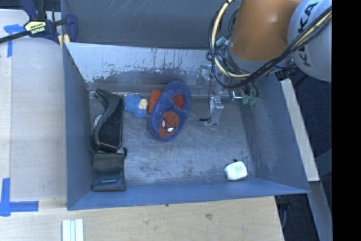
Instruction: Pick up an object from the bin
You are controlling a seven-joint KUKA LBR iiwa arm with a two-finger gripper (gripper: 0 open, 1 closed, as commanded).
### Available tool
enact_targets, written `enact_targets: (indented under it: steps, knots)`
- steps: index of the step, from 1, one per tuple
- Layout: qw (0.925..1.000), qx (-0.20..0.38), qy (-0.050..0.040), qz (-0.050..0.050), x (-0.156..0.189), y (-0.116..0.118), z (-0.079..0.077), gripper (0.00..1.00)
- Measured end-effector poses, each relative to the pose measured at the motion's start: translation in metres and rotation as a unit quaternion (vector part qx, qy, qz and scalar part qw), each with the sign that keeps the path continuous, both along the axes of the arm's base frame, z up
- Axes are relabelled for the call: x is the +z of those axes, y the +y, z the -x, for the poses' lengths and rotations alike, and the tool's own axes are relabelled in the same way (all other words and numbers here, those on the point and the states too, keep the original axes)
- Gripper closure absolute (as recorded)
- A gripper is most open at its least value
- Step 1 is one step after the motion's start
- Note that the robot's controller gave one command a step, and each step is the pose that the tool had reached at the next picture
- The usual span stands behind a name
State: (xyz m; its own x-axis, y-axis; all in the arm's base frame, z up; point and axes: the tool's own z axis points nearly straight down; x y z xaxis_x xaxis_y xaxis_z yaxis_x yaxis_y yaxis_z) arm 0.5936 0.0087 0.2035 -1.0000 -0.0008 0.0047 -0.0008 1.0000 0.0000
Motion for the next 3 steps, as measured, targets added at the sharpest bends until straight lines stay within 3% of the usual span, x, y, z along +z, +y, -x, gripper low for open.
enact_targets:
  steps: [1, 2, 3]
  knots:
    - [0.9855, 0.169, -0.0057, 0.000, -0.133, 0.031, -0.031, 0.00]
    - [0.9341, 0.357, -0.0034, 0.000, -0.102, 0.012, 0.005, 0.00]
    - [0.8764, 0.482, -0.0049, -0.001, -0.103, 0.025, -0.006, 0.00]
